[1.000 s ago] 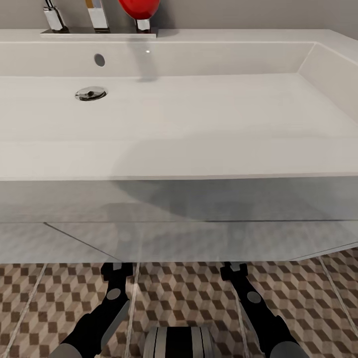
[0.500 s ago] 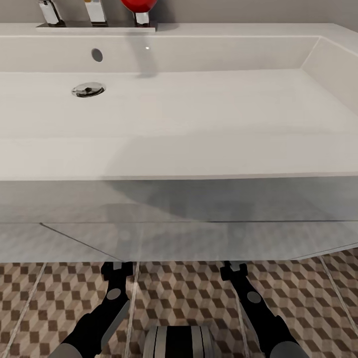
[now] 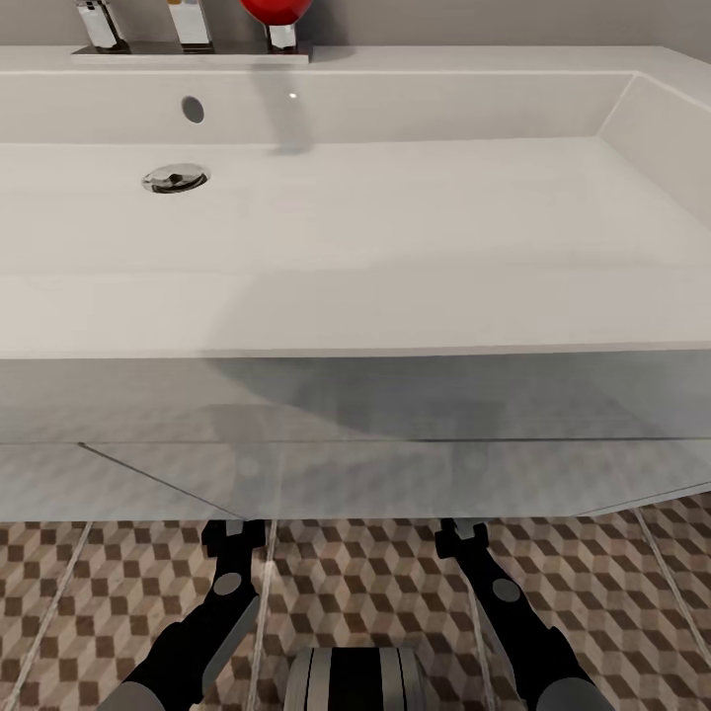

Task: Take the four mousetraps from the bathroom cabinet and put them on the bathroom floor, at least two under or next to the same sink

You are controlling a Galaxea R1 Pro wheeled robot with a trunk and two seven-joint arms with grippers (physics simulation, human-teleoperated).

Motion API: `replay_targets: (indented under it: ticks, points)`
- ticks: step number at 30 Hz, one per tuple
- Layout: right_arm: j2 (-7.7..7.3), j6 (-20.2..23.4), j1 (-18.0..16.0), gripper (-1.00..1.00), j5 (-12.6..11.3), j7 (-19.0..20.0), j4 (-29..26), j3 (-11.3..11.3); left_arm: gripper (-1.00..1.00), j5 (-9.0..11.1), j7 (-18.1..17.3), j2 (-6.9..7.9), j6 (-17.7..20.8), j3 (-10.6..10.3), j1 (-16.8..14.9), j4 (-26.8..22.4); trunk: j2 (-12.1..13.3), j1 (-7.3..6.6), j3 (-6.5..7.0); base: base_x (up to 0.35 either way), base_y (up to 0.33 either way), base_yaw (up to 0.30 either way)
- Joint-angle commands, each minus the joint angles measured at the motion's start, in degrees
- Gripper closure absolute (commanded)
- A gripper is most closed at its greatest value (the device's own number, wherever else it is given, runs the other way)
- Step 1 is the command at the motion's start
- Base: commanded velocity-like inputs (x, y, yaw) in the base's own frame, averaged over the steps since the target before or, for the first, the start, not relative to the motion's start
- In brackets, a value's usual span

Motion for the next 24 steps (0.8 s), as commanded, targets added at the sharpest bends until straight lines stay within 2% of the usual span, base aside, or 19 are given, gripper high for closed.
replay_targets:
  ticks: [1, 5, 8, 14, 24]
  points:
    - [0.05, -0.2, -0.02, 1.0, -0.12, 0.68, 0.01, -0.34, 1.0, 0.43, 0.49, 0.07, -0.23, -0.38, -0.06, 0.02, -0.01, -0.01, -0.03, 0.0, 0.0, 0.0]
    - [0.01, -0.14, -0.02, 1.0, -3.84, 2.48, 0.11, -0.23, 1.0, 0.41, 0.74, 0.02, 0.04, -0.43, -0.06, 0.01, -0.01, -0.01, -0.03, 0.0, 0.0, 0.0]
    - [0.0, -0.13, -0.02, 1.0, -4.79, 2.98, 0.8, -0.22, 1.0, 0.36, 0.84, 0.05, 0.12, -0.4, -0.06, 0.02, -0.01, -0.01, -0.03, 0.0, 0.0, 0.0]
    - [-0.03, -0.12, -0.02, 1.0, -5.17, 3.13, 3.36, -0.29, 1.0, 0.26, 0.94, 0.19, 0.15, -0.39, -0.06, 0.04, -0.01, -0.01, -0.03, 0.0, 0.0, 0.0]
    - [-0.33, -0.17, -0.02, 1.0, -5.19, 3.12, 3.79, -0.32, 1.0, 0.32, 0.85, 0.26, -0.03, -0.38, -0.06, 0.0, -0.01, -0.01, -0.03, 0.0, 0.0, 0.0]
